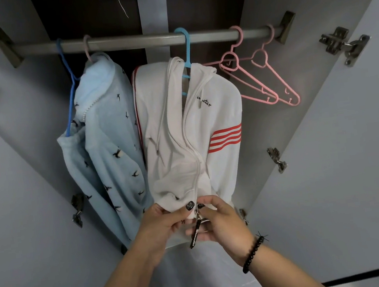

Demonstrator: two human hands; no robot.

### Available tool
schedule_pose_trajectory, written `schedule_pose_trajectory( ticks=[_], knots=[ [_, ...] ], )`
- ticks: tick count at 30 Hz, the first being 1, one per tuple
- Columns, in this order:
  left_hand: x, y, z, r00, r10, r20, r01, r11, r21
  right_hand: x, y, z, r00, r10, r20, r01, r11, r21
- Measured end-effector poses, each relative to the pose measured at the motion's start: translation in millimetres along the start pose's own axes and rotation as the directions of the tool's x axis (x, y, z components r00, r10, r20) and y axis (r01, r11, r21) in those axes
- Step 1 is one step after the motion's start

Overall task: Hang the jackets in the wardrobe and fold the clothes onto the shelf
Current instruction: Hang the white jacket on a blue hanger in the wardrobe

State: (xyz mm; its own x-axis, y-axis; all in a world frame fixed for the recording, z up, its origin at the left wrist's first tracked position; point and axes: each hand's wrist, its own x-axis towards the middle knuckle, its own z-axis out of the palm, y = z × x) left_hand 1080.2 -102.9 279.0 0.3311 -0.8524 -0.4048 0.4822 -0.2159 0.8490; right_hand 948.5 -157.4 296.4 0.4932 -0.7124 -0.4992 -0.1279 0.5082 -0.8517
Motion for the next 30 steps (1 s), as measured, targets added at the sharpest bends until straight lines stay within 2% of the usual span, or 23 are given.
schedule_pose_trajectory(
  ticks=[3,5,8,11,15,18,24,27,29,30],
  knots=[
    [3.2,5.4,-5.7,0.999,-0.004,-0.033,0.007,0.997,0.082,-4.7,-2.1,-2.1,0.997,0.032,0.065,-0.026,0.996,-0.084],
    [6.2,5.6,-9.3,0.998,-0.025,-0.057,0.032,0.991,0.129,-3.1,0.9,-4.7,0.999,-0.013,0.05,0.028,0.952,-0.304],
    [5.9,3.9,-10.4,0.996,-0.051,-0.074,0.064,0.982,0.18,1.8,1.3,-5.7,0.975,-0.219,0.025,0.186,0.757,-0.626],
    [4.2,2.5,-10.9,0.995,-0.079,-0.063,0.09,0.976,0.198,6.0,-3.7,-11.3,0.936,-0.33,0.127,0.3,0.555,-0.776],
    [3.0,5.8,-13.0,0.995,-0.102,-0.012,0.102,0.964,0.245,11.5,-9.4,-18.8,0.915,-0.336,0.223,0.37,0.48,-0.795],
    [4.6,9.5,-13.3,0.994,-0.111,-0.013,0.11,0.952,0.284,16.5,-9.5,-19.1,0.896,-0.388,0.216,0.384,0.433,-0.815],
    [5.2,15.6,-11.5,0.996,-0.093,-0.008,0.09,0.939,0.332,20.5,-9.0,-15.3,0.852,-0.491,0.183,0.41,0.408,-0.816],
    [3.4,15.0,-12.9,0.991,-0.127,0.03,0.106,0.921,0.375,28.4,-9.2,-21.6,0.808,-0.585,0.072,0.365,0.4,-0.841],
    [1.7,8.7,-14.9,0.988,-0.15,0.038,0.123,0.912,0.392,33.0,-11.9,-30.5,0.81,-0.587,-0.002,0.318,0.442,-0.839],
    [1.4,5.0,-16.6,0.988,-0.153,0.028,0.13,0.91,0.394,34.4,-12.0,-33.9,0.82,-0.573,0.005,0.312,0.439,-0.843]
  ],
)
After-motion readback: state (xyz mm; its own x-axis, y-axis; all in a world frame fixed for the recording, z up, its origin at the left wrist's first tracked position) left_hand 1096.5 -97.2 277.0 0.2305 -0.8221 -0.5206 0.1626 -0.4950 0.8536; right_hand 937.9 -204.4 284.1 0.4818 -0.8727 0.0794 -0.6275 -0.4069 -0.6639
